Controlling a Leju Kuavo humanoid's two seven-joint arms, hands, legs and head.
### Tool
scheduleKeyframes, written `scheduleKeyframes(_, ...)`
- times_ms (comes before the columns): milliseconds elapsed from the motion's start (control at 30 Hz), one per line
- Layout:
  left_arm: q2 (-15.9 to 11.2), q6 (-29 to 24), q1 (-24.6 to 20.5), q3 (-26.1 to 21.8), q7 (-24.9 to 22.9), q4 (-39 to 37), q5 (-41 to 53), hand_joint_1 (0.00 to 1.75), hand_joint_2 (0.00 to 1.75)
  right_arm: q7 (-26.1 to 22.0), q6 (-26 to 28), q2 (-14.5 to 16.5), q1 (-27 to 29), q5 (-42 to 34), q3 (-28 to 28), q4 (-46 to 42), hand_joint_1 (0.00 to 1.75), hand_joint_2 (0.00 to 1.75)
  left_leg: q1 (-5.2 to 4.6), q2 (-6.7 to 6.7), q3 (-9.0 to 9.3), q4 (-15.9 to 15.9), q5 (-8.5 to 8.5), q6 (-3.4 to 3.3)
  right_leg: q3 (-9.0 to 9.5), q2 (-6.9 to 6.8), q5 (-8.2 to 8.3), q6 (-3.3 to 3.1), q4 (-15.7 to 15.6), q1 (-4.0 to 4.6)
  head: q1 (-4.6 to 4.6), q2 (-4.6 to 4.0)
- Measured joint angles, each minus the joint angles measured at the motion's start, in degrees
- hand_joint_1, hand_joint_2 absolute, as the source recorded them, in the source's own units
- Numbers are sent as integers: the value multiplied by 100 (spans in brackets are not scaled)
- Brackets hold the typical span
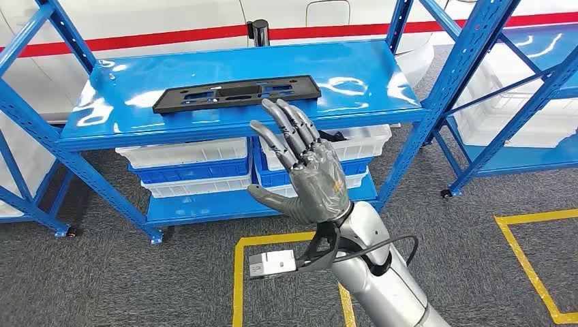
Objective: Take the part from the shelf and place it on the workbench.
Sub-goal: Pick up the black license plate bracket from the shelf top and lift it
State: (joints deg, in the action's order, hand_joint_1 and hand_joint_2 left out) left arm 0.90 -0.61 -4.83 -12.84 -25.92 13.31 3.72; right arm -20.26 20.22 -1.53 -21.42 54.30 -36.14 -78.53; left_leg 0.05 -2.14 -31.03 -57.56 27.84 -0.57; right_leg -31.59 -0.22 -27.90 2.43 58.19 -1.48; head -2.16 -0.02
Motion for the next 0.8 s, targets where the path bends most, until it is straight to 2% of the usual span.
scheduleKeyframes(500, 64, -167, -69, 3, 0, 0, 38, 0, 0, 320, 132, 3, -607, 950, -762, 948, 0, 175, 0, 2, 1, 0, -1, 0, 0, 0, 0, 0, 0, 0, 0, 0)
scheduleKeyframes(800, 74, -174, -98, 4, 0, 0, 54, 0, 0, 375, 136, 3, -691, 1045, -978, 1191, 0, 175, 0, 1, 1, -1, -1, 0, 0, 0, 0, 0, 0, 0, 0, 0)
